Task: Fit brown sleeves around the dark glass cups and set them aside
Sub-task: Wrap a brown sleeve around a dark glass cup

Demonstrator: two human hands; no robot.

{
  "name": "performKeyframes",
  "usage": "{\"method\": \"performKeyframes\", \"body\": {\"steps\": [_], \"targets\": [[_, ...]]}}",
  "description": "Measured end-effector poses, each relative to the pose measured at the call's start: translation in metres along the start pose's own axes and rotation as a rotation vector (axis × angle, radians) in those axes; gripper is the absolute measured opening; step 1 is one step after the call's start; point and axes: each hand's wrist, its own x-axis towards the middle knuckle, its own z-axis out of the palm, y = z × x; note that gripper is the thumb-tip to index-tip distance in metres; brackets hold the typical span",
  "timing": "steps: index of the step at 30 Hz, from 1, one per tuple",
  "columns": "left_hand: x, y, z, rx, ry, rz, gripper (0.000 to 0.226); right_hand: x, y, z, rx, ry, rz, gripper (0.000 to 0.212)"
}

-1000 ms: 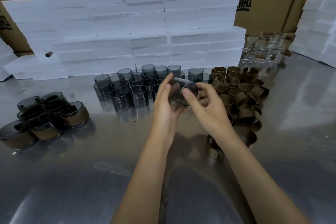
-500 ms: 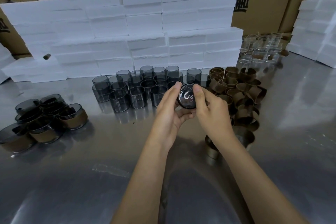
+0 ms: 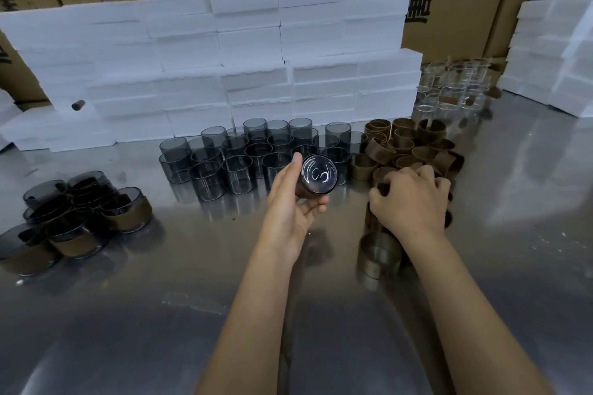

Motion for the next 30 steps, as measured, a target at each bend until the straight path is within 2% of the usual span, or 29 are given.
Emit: {"method": "performKeyframes", "body": {"steps": [5,11,14,17,19,22,24,27,30], "targets": [[-0.001,0.001,0.001,0.0,0.002,-0.009,0.056,-0.002,-0.007,0.003,0.046,-0.002,-0.05,0.015],[-0.004,0.001,0.001,-0.01,-0.025,0.016,0.042,-0.006,-0.01,0.005,0.058,0.002,-0.024,0.019],[-0.006,0.003,0.002,-0.036,-0.024,0.03,0.04,-0.007,-0.012,0.003,0.185,0.103,-0.049,0.018],[-0.006,0.005,0.001,-0.07,0.005,0.021,0.047,-0.008,-0.015,-0.001,0.505,0.276,-0.203,0.016],[-0.007,0.006,0.001,-0.078,0.018,0.004,0.053,-0.01,-0.021,-0.004,0.647,0.322,-0.352,0.015],[-0.007,0.009,0.002,-0.074,-0.01,-0.017,0.063,-0.015,-0.032,-0.001,0.7,0.266,-0.546,0.015],[-0.008,0.011,0.002,-0.069,-0.031,-0.016,0.066,-0.018,-0.037,0.004,0.69,0.236,-0.593,0.014],[-0.008,0.011,0.002,-0.059,-0.049,0.015,0.066,-0.02,-0.039,0.009,0.705,0.249,-0.554,0.012],[-0.008,0.011,0.003,-0.003,-0.045,0.078,0.073,-0.023,-0.044,0.008,0.881,0.225,-0.409,0.008]]}}
